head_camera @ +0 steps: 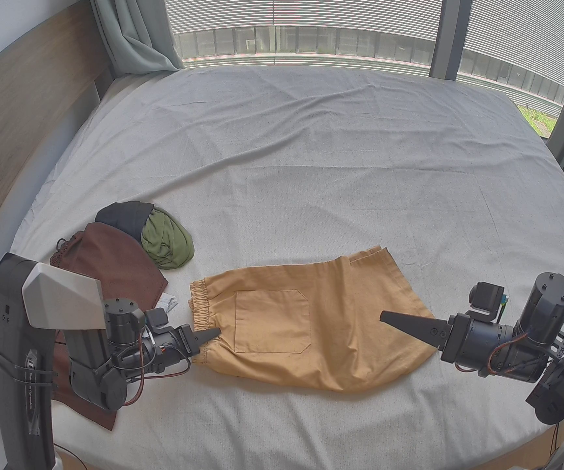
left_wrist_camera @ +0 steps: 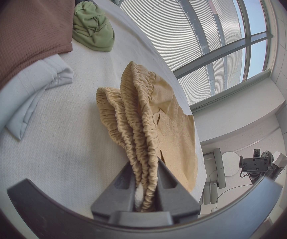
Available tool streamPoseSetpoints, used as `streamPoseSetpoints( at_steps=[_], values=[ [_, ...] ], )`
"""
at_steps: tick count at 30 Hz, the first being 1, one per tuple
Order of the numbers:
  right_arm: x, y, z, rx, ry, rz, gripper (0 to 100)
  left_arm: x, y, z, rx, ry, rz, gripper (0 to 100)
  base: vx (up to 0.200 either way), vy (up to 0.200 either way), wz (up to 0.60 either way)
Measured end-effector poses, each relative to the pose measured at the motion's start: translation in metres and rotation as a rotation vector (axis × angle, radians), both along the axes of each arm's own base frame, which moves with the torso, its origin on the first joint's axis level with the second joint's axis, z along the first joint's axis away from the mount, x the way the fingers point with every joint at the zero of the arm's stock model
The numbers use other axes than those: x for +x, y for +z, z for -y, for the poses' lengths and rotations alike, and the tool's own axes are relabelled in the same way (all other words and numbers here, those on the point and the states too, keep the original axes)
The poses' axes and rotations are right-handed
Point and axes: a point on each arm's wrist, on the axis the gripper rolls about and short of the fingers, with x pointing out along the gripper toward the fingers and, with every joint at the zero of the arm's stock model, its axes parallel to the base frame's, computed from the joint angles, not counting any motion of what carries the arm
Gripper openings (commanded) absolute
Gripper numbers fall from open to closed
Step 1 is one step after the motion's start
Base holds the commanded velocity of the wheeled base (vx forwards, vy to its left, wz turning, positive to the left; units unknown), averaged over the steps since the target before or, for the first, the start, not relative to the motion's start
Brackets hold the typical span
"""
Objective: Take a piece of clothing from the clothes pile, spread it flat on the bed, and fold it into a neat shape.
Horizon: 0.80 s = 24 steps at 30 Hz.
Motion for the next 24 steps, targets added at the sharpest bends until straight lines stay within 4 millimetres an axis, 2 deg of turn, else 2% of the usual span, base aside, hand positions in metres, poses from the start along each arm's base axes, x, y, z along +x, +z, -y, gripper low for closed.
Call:
streamPoseSetpoints(
  at_steps=[5,15,24],
  values=[
    [0.000,0.000,0.000,0.000,-0.001,-0.001,100,0.003,0.011,-0.007,-0.008,0.019,0.031,0,0.000,0.000,0.00],
    [0.001,-0.003,0.001,-0.006,-0.004,-0.011,100,0.007,0.040,-0.036,-0.038,0.044,0.112,0,0.000,0.000,0.00],
    [0.001,-0.005,0.001,-0.010,-0.006,-0.017,100,0.006,0.053,-0.050,-0.050,0.039,0.150,0,0.000,0.000,0.00]
  ],
)
